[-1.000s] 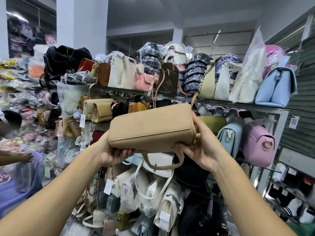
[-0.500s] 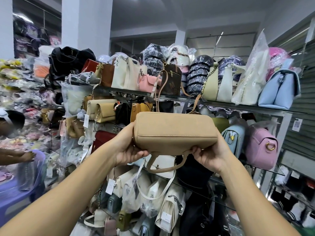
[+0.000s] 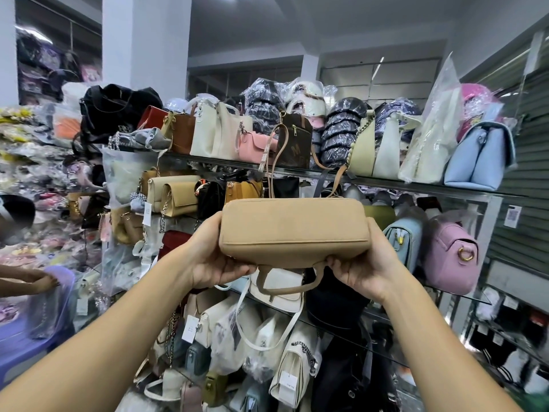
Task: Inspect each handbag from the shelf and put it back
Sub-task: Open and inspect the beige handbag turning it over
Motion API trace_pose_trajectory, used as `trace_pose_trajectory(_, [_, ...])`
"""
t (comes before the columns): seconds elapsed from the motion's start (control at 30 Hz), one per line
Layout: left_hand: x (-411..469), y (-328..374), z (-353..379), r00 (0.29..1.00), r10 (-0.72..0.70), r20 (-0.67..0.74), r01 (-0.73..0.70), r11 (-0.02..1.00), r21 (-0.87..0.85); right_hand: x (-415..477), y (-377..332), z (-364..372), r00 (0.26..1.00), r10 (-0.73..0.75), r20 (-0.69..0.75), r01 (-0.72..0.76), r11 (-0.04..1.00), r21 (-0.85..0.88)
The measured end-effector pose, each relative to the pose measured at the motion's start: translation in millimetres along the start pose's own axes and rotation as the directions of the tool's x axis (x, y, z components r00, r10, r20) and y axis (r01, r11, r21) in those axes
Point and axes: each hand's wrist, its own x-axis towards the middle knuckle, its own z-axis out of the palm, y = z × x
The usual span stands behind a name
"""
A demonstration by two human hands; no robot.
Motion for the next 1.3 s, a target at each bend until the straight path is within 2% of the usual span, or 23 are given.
trace_pose_trajectory(0.13, [8, -4, -14, 1.0, 0.016, 0.023, -0.013, 0.994, -0.105, -3, 2, 1, 0.996, -0.011, 0.093, 0.021, 0.994, -0.104])
trace_pose_trajectory(0.27, [10, -8, -29, 0.99, 0.111, 0.09, -0.105, 0.992, -0.071, -4, 5, -7, 0.962, 0.045, 0.269, 0.032, 0.961, -0.274])
trace_pose_trajectory(0.37, [5, -11, -32, 0.973, 0.166, 0.163, -0.168, 0.986, -0.003, -4, 14, -10, 0.931, 0.045, 0.363, 0.119, 0.901, -0.417])
trace_pose_trajectory(0.47, [6, -18, -37, 0.926, 0.285, 0.247, -0.312, 0.947, 0.074, 5, 25, -19, 0.902, -0.088, 0.423, 0.277, 0.869, -0.409])
trace_pose_trajectory(0.53, [7, -22, -38, 0.863, 0.378, 0.334, -0.46, 0.862, 0.213, 11, 28, -24, 0.886, -0.159, 0.436, 0.367, 0.815, -0.449])
trace_pose_trajectory(0.6, [7, -23, -38, 0.811, 0.437, 0.388, -0.571, 0.736, 0.365, 20, 31, -32, 0.863, -0.215, 0.457, 0.456, 0.721, -0.522])
trace_pose_trajectory(0.7, [17, -28, -41, 0.776, 0.52, 0.357, -0.629, 0.593, 0.503, 32, 38, -39, 0.845, -0.348, 0.405, 0.534, 0.553, -0.639])
trace_pose_trajectory(0.8, [32, -34, -44, 0.706, 0.629, 0.326, -0.687, 0.494, 0.534, 44, 46, -42, 0.807, -0.443, 0.39, 0.577, 0.455, -0.678])
trace_pose_trajectory(1.0, [42, -38, -36, 0.518, 0.79, 0.328, -0.784, 0.284, 0.553, 45, 49, -42, 0.708, -0.528, 0.47, 0.697, 0.414, -0.585])
trace_pose_trajectory(1.2, [48, -41, -37, 0.47, 0.826, 0.311, -0.75, 0.188, 0.634, 39, 48, -37, 0.646, -0.615, 0.452, 0.75, 0.404, -0.524])
trace_pose_trajectory(1.23, [47, -41, -37, 0.441, 0.835, 0.328, -0.753, 0.146, 0.641, 37, 48, -37, 0.625, -0.636, 0.453, 0.762, 0.373, -0.529])
trace_pose_trajectory(1.3, [47, -41, -35, 0.4, 0.855, 0.331, -0.753, 0.1, 0.65, 41, 49, -41, 0.555, -0.685, 0.472, 0.787, 0.25, -0.563])
